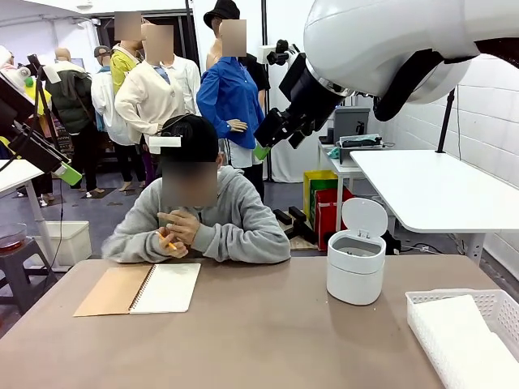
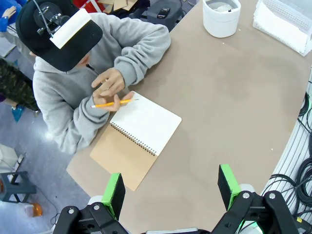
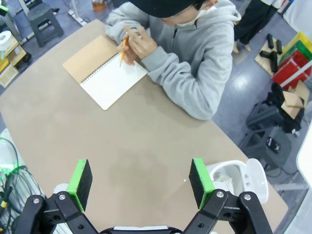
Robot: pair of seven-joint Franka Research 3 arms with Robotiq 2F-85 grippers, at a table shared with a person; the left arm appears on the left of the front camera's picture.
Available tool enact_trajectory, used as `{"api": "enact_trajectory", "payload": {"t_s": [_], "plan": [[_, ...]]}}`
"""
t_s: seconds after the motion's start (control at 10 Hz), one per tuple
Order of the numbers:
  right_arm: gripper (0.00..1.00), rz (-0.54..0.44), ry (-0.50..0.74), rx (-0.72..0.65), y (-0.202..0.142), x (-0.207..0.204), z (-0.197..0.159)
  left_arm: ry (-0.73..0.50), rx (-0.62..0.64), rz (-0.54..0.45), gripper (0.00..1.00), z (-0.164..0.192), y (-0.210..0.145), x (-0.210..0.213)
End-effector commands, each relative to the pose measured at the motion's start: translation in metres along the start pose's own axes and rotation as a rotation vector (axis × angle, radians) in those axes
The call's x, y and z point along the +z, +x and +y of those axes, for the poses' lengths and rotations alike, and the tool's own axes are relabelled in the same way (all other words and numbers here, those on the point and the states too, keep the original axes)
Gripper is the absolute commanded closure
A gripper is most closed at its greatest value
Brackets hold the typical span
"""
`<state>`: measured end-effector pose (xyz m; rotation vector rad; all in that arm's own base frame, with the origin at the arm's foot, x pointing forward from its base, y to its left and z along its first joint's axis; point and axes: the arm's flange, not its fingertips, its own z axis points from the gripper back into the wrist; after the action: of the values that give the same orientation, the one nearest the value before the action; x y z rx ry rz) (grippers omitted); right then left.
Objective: Sort the paper based on its condition.
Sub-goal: If a person hands you a paper, place it in the Organizing basket , and if it's crumpled, put it in the Trash can.
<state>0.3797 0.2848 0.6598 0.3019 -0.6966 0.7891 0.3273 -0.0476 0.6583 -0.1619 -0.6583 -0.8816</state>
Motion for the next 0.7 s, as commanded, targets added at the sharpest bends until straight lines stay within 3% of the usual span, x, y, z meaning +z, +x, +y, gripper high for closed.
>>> {"api": "enact_trajectory", "payload": {"t_s": [0.0, 0.6], "plan": [[0.0, 0.0, 0.001, 0.003, 0.0, -0.0002, 0.0003, 0.002, -0.001, 0.0, 0.0, -0.0001, 0.0008, 0.0002], [0.0, 0.0, 0.001, 0.003, 0.0, -0.0002, 0.0003, 0.002, -0.001, 0.0, 0.0, -0.0001, 0.0008, 0.0002]]}}
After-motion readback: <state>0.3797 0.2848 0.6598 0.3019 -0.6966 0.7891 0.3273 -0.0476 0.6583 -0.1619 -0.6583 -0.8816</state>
